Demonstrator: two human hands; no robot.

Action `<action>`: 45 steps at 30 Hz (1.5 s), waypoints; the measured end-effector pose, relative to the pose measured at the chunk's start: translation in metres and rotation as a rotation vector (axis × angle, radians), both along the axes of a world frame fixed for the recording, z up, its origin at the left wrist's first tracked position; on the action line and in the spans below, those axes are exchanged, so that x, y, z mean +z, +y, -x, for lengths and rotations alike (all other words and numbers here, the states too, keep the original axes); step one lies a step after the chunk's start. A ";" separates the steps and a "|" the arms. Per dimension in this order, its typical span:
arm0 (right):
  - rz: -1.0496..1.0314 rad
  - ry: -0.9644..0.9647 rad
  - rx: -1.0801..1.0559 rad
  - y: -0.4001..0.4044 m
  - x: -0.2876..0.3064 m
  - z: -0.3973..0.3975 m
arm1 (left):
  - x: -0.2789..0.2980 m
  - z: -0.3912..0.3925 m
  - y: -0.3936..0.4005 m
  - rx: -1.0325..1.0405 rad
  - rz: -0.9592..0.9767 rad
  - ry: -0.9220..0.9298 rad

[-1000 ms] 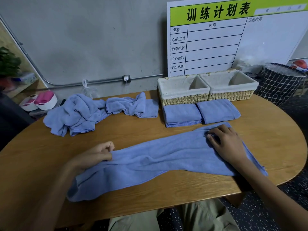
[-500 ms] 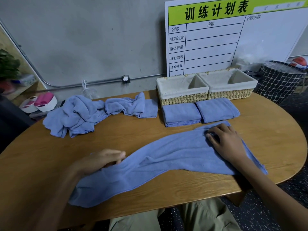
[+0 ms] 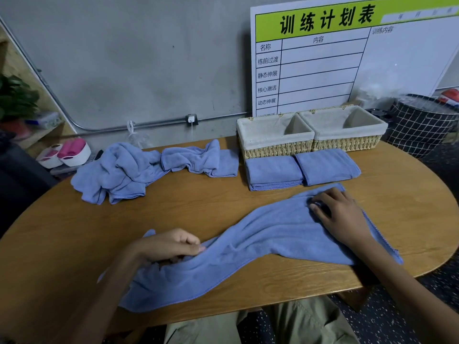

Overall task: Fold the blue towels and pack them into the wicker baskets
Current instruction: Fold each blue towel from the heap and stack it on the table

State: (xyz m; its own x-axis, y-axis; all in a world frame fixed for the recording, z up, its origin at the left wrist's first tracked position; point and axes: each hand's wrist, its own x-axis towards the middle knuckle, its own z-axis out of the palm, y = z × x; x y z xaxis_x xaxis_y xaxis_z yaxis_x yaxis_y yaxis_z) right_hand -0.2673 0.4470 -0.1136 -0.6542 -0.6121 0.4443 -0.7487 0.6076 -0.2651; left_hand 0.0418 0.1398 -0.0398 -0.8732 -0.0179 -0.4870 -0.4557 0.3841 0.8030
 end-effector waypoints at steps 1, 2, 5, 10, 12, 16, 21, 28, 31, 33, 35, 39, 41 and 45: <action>0.001 -0.001 0.007 0.001 0.000 -0.001 | -0.001 -0.001 -0.001 0.022 -0.035 0.040; 0.003 -0.001 0.014 0.001 0.000 -0.001 | -0.002 -0.001 -0.002 0.052 -0.070 0.078; 0.017 0.000 0.024 0.002 -0.001 -0.001 | -0.006 -0.001 -0.010 0.114 -0.122 0.090; 0.017 -0.006 0.034 0.002 0.000 0.000 | -0.015 -0.001 -0.020 0.182 -0.123 0.051; 0.018 -0.010 0.032 0.002 0.000 0.000 | -0.016 -0.001 -0.020 0.201 -0.115 0.097; 0.020 0.002 0.024 0.002 0.000 0.000 | -0.019 -0.001 -0.022 0.274 -0.054 0.214; 0.019 0.019 0.034 0.002 0.000 0.000 | -0.024 -0.005 -0.033 0.306 0.015 0.239; 0.016 0.028 0.040 0.002 0.000 0.000 | -0.019 -0.006 -0.029 0.293 0.047 0.236; 0.013 0.034 0.037 0.002 0.000 0.001 | -0.017 -0.007 -0.028 0.299 0.045 0.231; 0.011 0.036 0.037 0.002 -0.001 0.002 | -0.017 -0.007 -0.028 0.300 0.046 0.222; 0.007 0.030 0.036 0.002 -0.001 0.001 | -0.016 -0.007 -0.027 0.299 0.048 0.221; 0.004 0.024 0.033 0.002 -0.001 0.001 | -0.011 -0.007 -0.022 0.308 0.056 0.225; 0.005 0.026 0.030 0.002 -0.001 0.000 | -0.010 -0.008 -0.025 0.307 0.069 0.230; -0.014 0.010 0.013 0.001 0.001 -0.003 | 0.002 -0.018 -0.033 0.328 0.119 0.307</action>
State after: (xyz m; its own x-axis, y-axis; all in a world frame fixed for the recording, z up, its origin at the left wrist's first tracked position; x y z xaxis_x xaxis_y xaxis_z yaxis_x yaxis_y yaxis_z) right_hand -0.2644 0.4483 -0.1123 -0.6416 -0.6267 0.4423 -0.7591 0.6014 -0.2492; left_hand 0.0599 0.1064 -0.0381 -0.9157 -0.3569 -0.1850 -0.3167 0.3569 0.8788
